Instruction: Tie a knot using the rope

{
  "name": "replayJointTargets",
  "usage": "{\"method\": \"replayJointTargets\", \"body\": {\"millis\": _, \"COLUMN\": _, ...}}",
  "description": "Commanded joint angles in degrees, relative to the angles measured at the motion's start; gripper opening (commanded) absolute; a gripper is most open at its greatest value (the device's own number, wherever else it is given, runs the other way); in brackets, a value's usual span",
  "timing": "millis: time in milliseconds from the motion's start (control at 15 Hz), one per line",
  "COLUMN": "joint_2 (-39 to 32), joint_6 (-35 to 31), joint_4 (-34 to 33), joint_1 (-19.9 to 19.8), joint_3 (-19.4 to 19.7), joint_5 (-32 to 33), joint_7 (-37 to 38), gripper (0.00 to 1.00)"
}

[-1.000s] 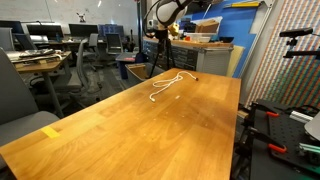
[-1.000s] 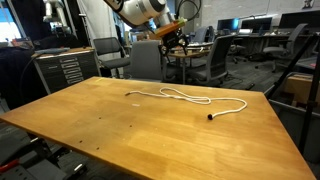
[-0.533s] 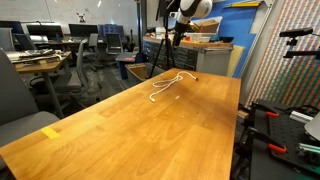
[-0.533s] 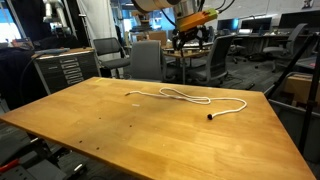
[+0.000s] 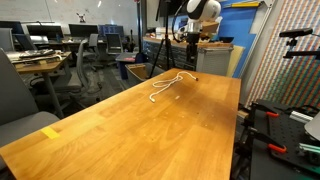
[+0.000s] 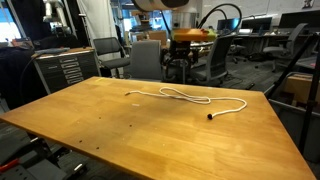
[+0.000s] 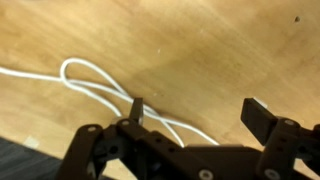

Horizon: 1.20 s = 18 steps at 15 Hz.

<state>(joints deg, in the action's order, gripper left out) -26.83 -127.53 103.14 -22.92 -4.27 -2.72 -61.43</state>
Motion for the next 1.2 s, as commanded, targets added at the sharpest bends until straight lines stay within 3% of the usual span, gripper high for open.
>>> {"method": "replayJointTargets", "body": {"millis": 0, "joint_2": -0.06, "joint_6": 0.02, "joint_4": 2.51, "joint_1": 3.77, "joint_3": 3.48, "joint_5": 1.0, "joint_7": 1.71, "gripper": 1.0}}
{"method": "replayJointTargets", "body": {"millis": 267, "joint_2": 0.0, "joint_6": -2.09, "joint_4": 7.9, "joint_1": 6.52, "joint_3": 4.81, "joint_5": 3.7, "joint_7": 5.64, "gripper": 1.0}}
{"method": "replayJointTargets", "body": {"millis": 467, "joint_2": 0.07, "joint_6": -8.29, "joint_4": 9.83, "joint_1": 7.26, "joint_3": 4.37, "joint_5": 6.09, "joint_7": 2.19, "gripper": 1.0}}
{"method": "replayJointTargets", "body": {"millis": 800, "joint_2": -0.99, "joint_6": -20.97, "joint_4": 8.2, "joint_1": 7.92, "joint_3": -1.3, "joint_5": 1.6, "joint_7": -2.64, "gripper": 1.0}}
{"method": "replayJointTargets", "body": {"millis": 1000, "joint_2": -2.38, "joint_6": -18.63, "joint_4": 4.66, "joint_1": 8.08, "joint_3": -5.21, "joint_5": 0.72, "joint_7": -8.41, "gripper": 1.0}}
{"method": "replayJointTargets", "body": {"millis": 1133, "joint_2": -3.21, "joint_6": -19.27, "joint_4": 3.55, "joint_1": 9.67, "joint_3": -5.54, "joint_5": 2.79, "joint_7": -11.31, "gripper": 1.0}}
